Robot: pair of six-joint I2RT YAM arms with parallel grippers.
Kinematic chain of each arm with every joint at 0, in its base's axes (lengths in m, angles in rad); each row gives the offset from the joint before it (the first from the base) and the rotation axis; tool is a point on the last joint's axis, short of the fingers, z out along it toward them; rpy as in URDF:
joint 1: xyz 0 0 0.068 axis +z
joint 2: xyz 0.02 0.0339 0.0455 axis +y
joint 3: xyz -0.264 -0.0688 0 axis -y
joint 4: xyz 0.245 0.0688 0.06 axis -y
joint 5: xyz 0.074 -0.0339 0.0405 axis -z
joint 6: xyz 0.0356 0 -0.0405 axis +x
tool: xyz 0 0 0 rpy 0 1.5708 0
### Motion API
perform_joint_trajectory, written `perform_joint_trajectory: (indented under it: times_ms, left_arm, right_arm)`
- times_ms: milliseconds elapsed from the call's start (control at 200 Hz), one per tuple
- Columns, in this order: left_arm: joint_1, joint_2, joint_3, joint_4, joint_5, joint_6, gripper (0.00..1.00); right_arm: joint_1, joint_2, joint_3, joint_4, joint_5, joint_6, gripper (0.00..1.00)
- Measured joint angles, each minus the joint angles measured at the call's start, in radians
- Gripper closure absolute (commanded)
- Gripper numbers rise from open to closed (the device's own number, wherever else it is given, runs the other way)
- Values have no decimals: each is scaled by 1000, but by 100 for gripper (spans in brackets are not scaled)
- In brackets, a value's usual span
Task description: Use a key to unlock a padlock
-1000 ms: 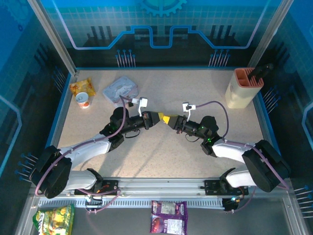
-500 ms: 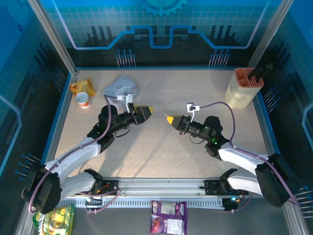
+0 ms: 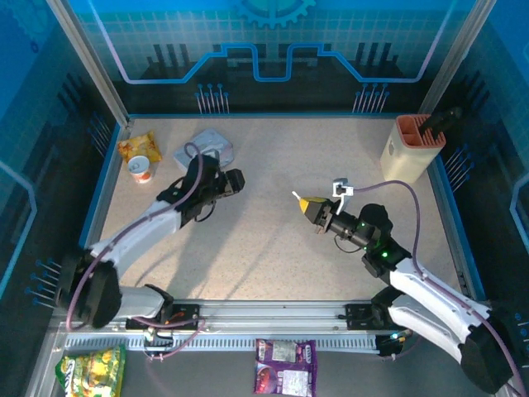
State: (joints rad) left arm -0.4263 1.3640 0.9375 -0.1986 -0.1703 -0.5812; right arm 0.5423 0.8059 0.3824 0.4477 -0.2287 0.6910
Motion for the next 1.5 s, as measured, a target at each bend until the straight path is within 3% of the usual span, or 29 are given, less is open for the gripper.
perform_joint_trajectory:
  times_ms: [275, 555, 1126, 1501]
  left_arm:
    - [0, 368, 282, -209, -196, -27, 21]
    - [12, 600, 478, -284, -276, -48, 21]
    - [78, 749, 609, -326, -326, -200, 25]
    - [84, 807, 657, -346, -349, -203, 38]
  right_arm:
    - [-3, -139, -13, -125, 39, -56, 100]
    - [-14, -267, -61, -229, 43, -88, 100]
    - [-33, -388, -112, -308, 27, -108, 100]
    - [-40, -404, -121, -321, 3, -109, 100]
